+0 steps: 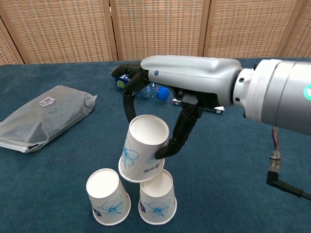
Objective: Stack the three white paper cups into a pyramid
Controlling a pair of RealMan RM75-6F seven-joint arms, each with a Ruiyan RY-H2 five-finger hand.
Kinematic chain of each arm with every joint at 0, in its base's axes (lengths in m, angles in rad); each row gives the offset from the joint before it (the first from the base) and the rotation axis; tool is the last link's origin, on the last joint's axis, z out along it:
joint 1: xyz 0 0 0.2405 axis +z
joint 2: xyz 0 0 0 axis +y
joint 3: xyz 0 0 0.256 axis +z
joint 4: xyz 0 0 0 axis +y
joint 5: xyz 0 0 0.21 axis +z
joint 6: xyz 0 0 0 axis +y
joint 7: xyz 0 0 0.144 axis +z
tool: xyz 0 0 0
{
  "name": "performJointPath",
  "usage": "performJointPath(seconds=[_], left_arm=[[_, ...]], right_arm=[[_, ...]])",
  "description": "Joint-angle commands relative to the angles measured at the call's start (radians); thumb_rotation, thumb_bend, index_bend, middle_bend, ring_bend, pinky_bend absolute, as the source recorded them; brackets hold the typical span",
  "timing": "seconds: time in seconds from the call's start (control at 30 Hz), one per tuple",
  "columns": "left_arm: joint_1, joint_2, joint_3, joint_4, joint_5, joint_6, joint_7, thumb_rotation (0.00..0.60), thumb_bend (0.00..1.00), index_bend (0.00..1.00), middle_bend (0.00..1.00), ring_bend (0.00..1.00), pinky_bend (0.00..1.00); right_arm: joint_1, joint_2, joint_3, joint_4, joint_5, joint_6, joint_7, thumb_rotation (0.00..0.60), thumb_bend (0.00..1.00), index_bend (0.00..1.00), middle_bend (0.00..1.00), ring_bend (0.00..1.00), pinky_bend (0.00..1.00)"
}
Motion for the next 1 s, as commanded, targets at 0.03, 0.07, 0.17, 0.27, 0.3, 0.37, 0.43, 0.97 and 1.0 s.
performJointPath(seconds=[0.03,0.07,0.17,0.27,0.3,0.37,0.43,0.97,1.0], left_arm=[[-0.001,0.001,-0.001,0.001,-0.001,-0.002,-0.001,0.6,0.23,0.12,0.0,0.0,0.07],[-0.001,0.001,-0.001,0.001,-0.003,-0.004,-0.001,0.6,0.23,0.12,0.0,0.0,0.07],[-0.002,0.001,-0.001,0.001,-0.002,-0.006,-0.002,0.6,0.23,0.12,0.0,0.0,0.07],[-0.001,0.001,-0.001,0.0,-0.001,-0.005,-0.001,0.6,0.23,0.12,0.0,0.0,0.07],[-0.002,0.0,-0.001,0.0,-0.001,-0.007,0.001,0.6,0.23,0.12,0.0,0.0,0.07],[-0.002,0.0,-0.001,0.0,-0.001,-0.008,0.003,0.6,0.23,0.12,0.0,0.0,0.07],[-0.001,0.0,-0.001,-0.001,-0.001,-0.008,0.003,0.6,0.23,0.12,0.0,0.0,0.07],[0.002,0.005,-0.003,0.0,0.0,-0.004,-0.006,0.6,0.23,0.12,0.0,0.0,0.07],[0.001,0.005,-0.003,0.0,0.0,-0.005,-0.006,0.6,0.23,0.12,0.0,0.0,0.07]], right_arm=[[0.007,-0.007,0.001,0.0,0.006,0.004,-0.007,0.6,0.14,0.56,0.04,0.0,0.11],[0.009,-0.01,0.001,-0.002,0.009,0.006,-0.011,0.6,0.14,0.56,0.04,0.0,0.11],[0.014,-0.013,0.0,-0.008,0.015,0.013,-0.019,0.6,0.14,0.56,0.04,0.0,0.11],[0.018,-0.014,-0.01,-0.02,0.02,0.018,-0.027,0.6,0.14,0.56,0.04,0.0,0.11],[0.02,-0.016,-0.013,-0.027,0.019,0.019,-0.029,0.6,0.14,0.56,0.04,0.0,0.11],[0.022,-0.02,-0.016,-0.032,0.022,0.024,-0.036,0.6,0.14,0.56,0.04,0.0,0.11],[0.025,-0.024,-0.019,-0.037,0.025,0.028,-0.041,0.6,0.14,0.56,0.04,0.0,0.11],[0.042,-0.056,-0.037,-0.033,0.042,0.048,-0.059,0.6,0.14,0.56,0.04,0.0,0.1],[0.042,-0.056,-0.037,-0.032,0.042,0.049,-0.059,0.6,0.14,0.56,0.04,0.0,0.1]])
